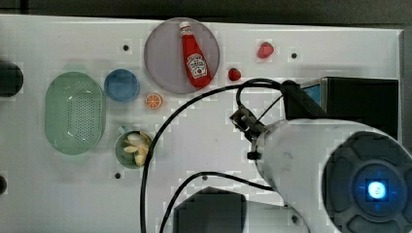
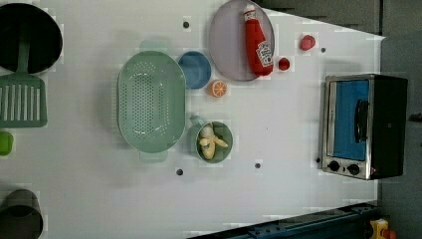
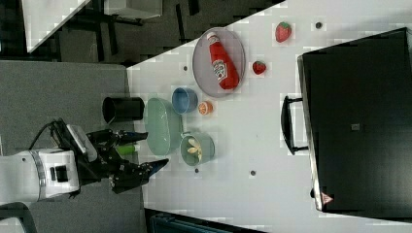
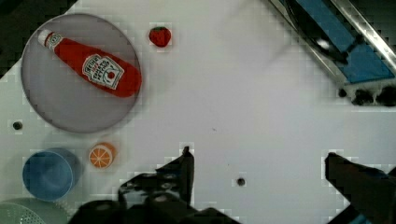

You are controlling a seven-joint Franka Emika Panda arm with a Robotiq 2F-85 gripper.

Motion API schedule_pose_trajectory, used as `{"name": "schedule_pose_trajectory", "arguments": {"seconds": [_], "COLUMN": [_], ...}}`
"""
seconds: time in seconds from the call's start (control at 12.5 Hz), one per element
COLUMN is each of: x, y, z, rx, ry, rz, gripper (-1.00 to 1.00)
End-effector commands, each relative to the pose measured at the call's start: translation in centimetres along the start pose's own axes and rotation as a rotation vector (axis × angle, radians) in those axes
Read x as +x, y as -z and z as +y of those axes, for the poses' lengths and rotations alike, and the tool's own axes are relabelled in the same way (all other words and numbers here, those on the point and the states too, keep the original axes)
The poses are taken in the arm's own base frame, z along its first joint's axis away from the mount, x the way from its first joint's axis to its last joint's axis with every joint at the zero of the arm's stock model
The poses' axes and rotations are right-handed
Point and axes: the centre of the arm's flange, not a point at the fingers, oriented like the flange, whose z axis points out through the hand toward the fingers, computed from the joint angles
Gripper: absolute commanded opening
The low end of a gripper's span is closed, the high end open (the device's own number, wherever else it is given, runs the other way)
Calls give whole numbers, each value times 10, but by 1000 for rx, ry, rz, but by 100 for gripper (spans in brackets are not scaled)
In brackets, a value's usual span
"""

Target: Pick Banana and place it in mug.

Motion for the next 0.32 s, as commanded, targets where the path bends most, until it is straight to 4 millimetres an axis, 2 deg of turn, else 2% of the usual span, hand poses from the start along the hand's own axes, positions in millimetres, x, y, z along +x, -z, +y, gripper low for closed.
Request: {"name": "schedule_pose_trajectory", "arguments": {"seconds": [0.08,0.32], "x": [-18,-22], "y": [6,2], "z": [-21,-21], "rx": [-22,-45], "ry": [-39,-33], "rz": [-6,-32], "gripper": [100,100]}}
